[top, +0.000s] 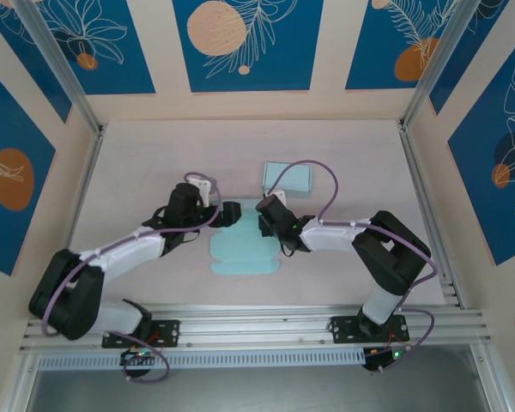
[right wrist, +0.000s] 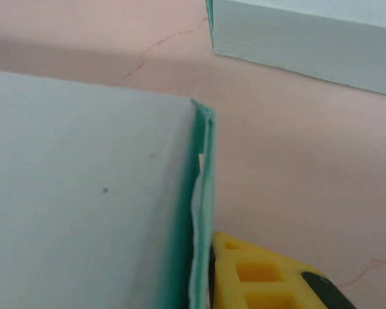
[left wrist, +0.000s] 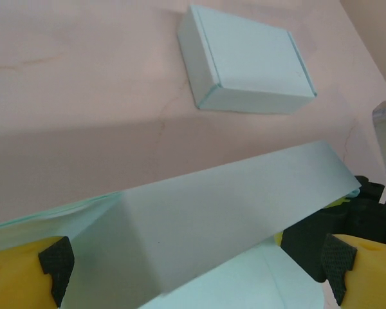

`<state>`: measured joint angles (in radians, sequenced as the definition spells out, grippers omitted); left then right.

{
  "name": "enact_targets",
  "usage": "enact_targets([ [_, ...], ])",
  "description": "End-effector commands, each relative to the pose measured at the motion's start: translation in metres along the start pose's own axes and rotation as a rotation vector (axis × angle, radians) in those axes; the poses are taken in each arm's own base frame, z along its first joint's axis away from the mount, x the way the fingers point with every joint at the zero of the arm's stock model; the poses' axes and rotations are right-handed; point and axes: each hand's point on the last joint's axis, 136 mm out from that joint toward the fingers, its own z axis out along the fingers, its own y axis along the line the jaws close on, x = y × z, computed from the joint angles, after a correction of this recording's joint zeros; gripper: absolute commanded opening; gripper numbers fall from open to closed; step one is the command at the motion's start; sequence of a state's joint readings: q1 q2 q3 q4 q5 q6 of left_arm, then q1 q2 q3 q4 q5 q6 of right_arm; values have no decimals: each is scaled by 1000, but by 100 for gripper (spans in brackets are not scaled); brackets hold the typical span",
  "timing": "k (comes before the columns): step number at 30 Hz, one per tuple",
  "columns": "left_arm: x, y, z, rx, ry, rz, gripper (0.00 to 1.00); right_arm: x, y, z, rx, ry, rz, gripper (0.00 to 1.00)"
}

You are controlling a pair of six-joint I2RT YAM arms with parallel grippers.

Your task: Fold the paper box

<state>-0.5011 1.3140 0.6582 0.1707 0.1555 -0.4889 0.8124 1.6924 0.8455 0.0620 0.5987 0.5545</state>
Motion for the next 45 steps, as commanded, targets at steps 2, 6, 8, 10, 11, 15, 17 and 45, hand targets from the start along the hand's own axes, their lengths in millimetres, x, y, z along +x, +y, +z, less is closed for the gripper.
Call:
enact_targets([
  [2, -14, 14, -34, -56, -86, 59, 100, 3, 4, 1, -3, 17, 13, 19],
  [6, -25, 27, -61, -122, -165, 78, 100, 2, 5, 1, -6, 16, 12, 19],
  [8, -31, 47, -73, -207, -204, 51, 100, 1, 6, 1, -8, 16, 10, 19],
  [10, -36, 72, -83, -285, -229, 2, 100, 1, 7, 0, -10, 14, 6, 19],
  [11, -38, 82, -85, -303, -239, -24, 98, 0, 6, -1, -10, 13, 5, 19],
  [15, -44, 106, -83, -272, -270, -135, 92, 0, 7, -1, -14, 13, 1, 19],
  [17, -45, 107, -75, -224, -256, -156, 93, 1, 7, -1, -12, 15, 1, 19],
  [45, 8, 32, -1, 271, 41, -46, 100, -1, 11, 11, -7, 34, -3, 19],
])
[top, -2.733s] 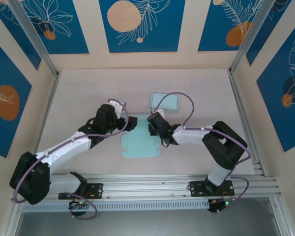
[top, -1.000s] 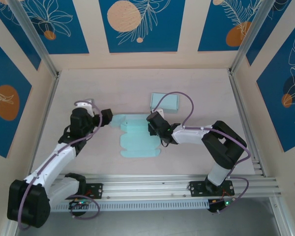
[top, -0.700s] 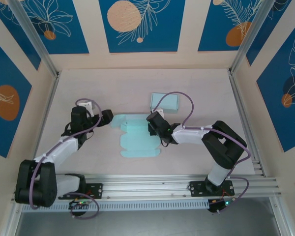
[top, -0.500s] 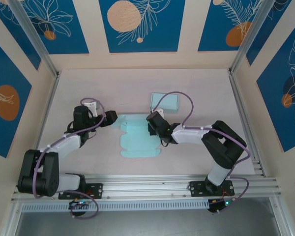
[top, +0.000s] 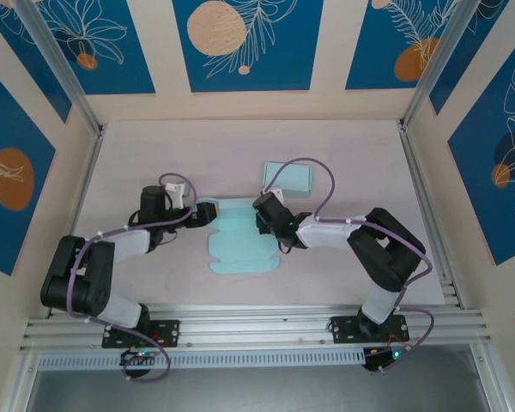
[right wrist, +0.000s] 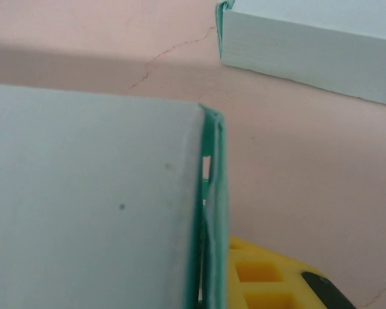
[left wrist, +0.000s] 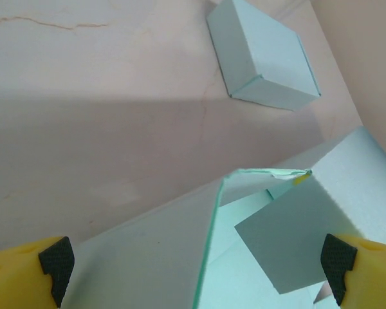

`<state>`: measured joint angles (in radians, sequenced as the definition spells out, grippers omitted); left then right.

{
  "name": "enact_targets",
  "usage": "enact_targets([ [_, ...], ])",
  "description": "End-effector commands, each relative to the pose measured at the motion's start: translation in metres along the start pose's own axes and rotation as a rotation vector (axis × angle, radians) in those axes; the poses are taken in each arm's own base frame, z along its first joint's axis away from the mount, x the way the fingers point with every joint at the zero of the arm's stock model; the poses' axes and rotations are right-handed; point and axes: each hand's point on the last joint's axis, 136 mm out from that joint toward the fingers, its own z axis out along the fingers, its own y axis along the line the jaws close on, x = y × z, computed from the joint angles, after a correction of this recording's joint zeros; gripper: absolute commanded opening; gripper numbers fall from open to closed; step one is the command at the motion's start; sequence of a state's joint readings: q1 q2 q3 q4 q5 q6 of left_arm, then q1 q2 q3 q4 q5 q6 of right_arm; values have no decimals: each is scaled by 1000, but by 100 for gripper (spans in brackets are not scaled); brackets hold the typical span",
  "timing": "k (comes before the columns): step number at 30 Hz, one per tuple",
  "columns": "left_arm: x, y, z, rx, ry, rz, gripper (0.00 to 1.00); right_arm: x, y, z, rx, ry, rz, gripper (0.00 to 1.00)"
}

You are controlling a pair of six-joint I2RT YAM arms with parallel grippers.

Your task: Fold the paper box

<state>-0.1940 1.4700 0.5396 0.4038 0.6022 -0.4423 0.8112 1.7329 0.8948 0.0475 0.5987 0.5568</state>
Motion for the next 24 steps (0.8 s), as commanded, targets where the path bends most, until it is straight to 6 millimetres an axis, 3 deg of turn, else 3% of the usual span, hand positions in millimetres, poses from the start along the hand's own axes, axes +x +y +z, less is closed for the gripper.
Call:
enact_targets([
  [1, -5, -33, 1, 91, 4, 85, 100, 5, 6, 5, -11, 31, -6, 19],
  [9, 1, -56, 4, 144, 9, 86, 100, 2, 7, 5, -9, 32, -11, 19],
  [12, 2, -42, 2, 59, -16, 47, 99, 3, 6, 6, 2, 40, -12, 19],
  [16, 3, -19, -6, -84, -45, 19, 78, 5, 5, 6, 7, 46, -12, 19],
  [24, 9, -31, -11, -18, -47, -17, 74, 4, 6, 8, 8, 51, -12, 19],
])
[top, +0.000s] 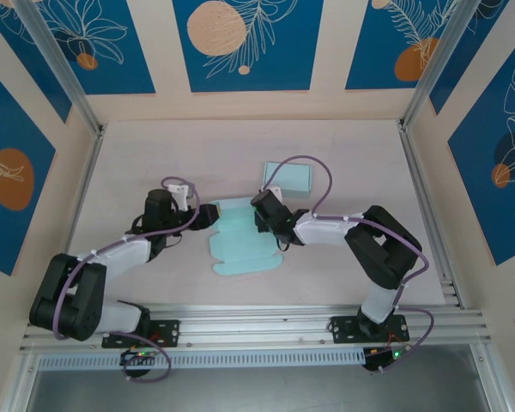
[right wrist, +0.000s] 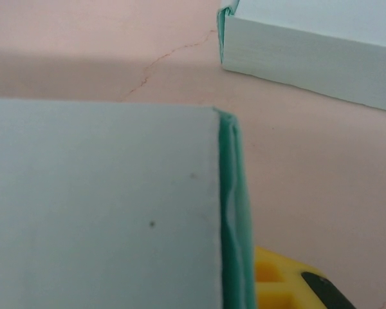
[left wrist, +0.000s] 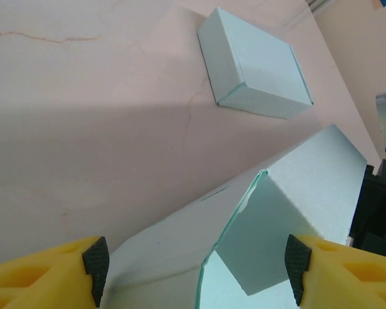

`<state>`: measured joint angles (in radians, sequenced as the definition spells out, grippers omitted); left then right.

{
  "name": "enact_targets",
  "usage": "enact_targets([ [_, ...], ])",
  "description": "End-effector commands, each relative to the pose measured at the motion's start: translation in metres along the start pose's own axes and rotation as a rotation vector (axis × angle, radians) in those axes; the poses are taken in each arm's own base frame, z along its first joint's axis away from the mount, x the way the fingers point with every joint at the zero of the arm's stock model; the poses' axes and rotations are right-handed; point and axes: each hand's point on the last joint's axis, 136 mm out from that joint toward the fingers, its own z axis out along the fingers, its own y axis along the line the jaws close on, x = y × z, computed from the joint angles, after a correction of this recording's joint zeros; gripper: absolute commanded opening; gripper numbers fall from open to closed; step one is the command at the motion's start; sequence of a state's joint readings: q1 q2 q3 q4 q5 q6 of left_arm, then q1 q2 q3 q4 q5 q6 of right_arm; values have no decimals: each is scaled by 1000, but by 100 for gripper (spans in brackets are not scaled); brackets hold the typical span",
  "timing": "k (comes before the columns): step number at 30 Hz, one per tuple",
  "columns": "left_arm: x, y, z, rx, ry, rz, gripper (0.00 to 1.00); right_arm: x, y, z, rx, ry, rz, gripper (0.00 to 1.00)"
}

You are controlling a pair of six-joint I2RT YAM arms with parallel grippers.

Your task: Fold the paper box

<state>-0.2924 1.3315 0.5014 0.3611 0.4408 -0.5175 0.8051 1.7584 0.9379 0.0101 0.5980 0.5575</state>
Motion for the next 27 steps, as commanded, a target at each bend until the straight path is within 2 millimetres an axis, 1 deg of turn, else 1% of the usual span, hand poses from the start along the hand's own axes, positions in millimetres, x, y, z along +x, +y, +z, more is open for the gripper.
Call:
enact_targets([
  [1, 8, -10, -5, 51, 1, -28, 73, 8, 6, 5, -4, 37, -11, 19],
  [3, 10, -11, -7, 53, -5, -40, 70, 9, 6, 7, 0, 43, -12, 19],
  [7, 12, 1, -13, -12, -28, -54, 52, 9, 7, 8, 0, 45, -10, 19],
  [8, 13, 3, -14, -24, -33, -56, 49, 8, 7, 8, 0, 45, -12, 19],
  [9, 13, 6, -15, -37, -39, -61, 48, 8, 8, 8, -3, 44, -12, 19],
  [11, 13, 5, -16, -31, -44, -70, 47, 8, 8, 8, -3, 47, -13, 19],
  [18, 11, -13, -14, 54, -52, -100, 47, 6, 10, 8, -8, 44, -14, 19],
  [20, 12, -14, -13, 32, -65, -96, 40, 5, 12, 9, -10, 45, -14, 19],
  [22, 14, -13, -12, -26, -78, -70, 36, 5, 14, 10, -9, 49, -20, 19],
  [27, 8, -16, -8, -66, -110, -42, 36, 4, 19, 11, -11, 54, -28, 19],
])
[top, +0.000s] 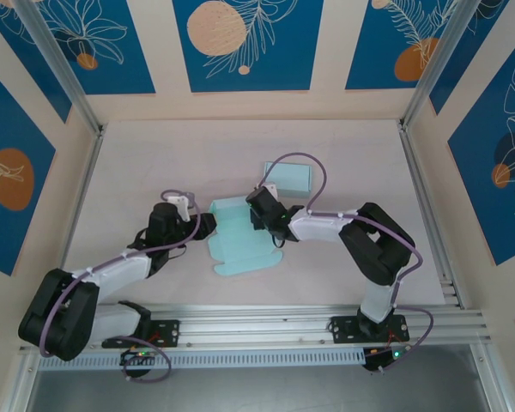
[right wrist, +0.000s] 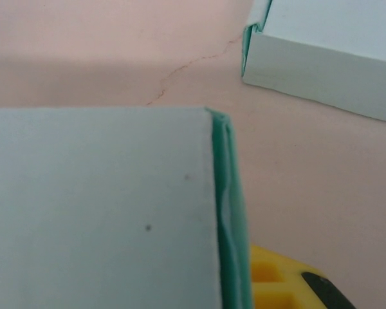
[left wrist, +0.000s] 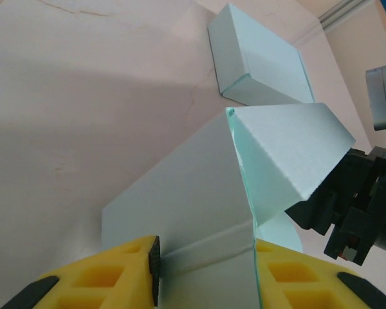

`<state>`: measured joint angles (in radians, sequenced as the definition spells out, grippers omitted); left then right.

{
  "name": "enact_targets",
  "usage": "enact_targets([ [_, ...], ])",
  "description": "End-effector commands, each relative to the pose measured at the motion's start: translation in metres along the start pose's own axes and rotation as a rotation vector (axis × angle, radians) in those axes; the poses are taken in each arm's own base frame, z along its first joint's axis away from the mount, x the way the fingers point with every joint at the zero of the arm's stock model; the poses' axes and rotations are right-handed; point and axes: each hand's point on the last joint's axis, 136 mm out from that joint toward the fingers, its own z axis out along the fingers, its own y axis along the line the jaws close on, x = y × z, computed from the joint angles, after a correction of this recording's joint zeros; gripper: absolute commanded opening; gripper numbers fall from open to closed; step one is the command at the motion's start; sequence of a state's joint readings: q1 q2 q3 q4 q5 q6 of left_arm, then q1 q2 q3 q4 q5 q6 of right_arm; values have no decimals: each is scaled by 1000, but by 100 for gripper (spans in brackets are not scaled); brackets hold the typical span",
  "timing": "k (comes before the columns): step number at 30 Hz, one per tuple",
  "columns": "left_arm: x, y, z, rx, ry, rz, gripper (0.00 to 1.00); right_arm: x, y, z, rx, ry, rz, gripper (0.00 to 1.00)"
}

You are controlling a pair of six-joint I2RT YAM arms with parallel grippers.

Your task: Fold the paper box

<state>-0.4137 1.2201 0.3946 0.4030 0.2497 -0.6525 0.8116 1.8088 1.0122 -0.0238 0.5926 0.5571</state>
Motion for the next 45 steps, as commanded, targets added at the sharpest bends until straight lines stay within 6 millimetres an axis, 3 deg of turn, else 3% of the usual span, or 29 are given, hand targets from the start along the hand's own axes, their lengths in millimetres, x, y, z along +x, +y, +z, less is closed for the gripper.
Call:
enact_targets([
  [1, -13, -11, 2, -3, -50, 18, 36, 11, 8, 3, -7, 43, -21, 19],
  [6, -17, -19, 11, 9, -62, 20, 36, 11, 10, 3, -9, 43, -19, 19],
  [12, -8, -48, 25, 95, -29, 79, 39, 12, 10, 5, -3, 47, -22, 19],
  [18, 4, -47, 21, 69, 9, 146, 43, 11, 9, 5, 3, 44, -30, 19],
  [21, 4, -47, 15, 52, 16, 163, 56, 11, 9, 5, 2, 44, -29, 19],
  [24, 0, -44, 6, 22, -1, 163, 60, 11, 9, 4, 3, 42, -27, 19],
  [36, 2, -38, -23, -17, -19, 303, 52, 10, 8, 4, 3, 39, -31, 19],
  [39, -4, -44, -34, -6, -45, 343, 52, 11, 8, 3, 4, 40, -34, 19],
  [45, -20, -37, -56, -66, -125, 349, 52, 11, 9, 3, -2, 40, -32, 19],
])
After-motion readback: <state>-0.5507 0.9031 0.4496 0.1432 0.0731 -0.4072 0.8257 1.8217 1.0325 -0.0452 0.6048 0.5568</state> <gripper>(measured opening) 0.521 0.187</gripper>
